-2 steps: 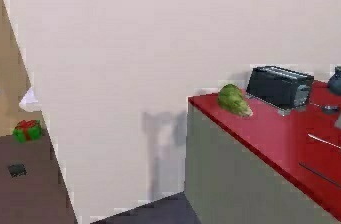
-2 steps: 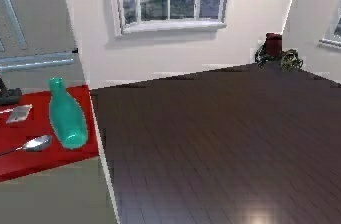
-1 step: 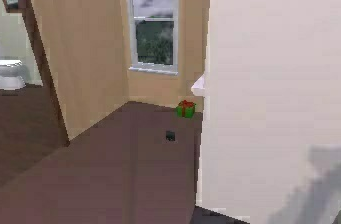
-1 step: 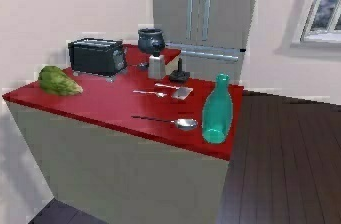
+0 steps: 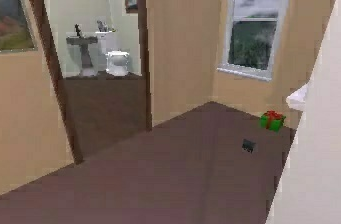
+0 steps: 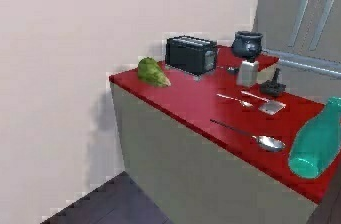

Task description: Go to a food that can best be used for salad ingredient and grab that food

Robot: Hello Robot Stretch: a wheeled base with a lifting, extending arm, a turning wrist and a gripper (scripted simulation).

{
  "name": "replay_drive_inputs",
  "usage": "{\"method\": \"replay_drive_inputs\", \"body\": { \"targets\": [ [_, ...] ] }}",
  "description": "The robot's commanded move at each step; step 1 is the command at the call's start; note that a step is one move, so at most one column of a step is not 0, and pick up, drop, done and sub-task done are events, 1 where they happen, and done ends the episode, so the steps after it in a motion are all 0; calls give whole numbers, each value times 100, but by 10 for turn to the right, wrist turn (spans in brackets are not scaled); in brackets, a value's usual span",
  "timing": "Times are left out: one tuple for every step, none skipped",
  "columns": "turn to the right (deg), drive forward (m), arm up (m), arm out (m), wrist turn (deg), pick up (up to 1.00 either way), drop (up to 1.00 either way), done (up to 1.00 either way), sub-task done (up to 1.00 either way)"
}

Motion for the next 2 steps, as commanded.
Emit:
{"method": "replay_drive_inputs", "body": {
  "targets": [
    [450, 0, 0, 0, 0, 0, 0, 0, 0],
    [240, 0, 0, 0, 0, 0, 0, 0, 0]
  ]
}}
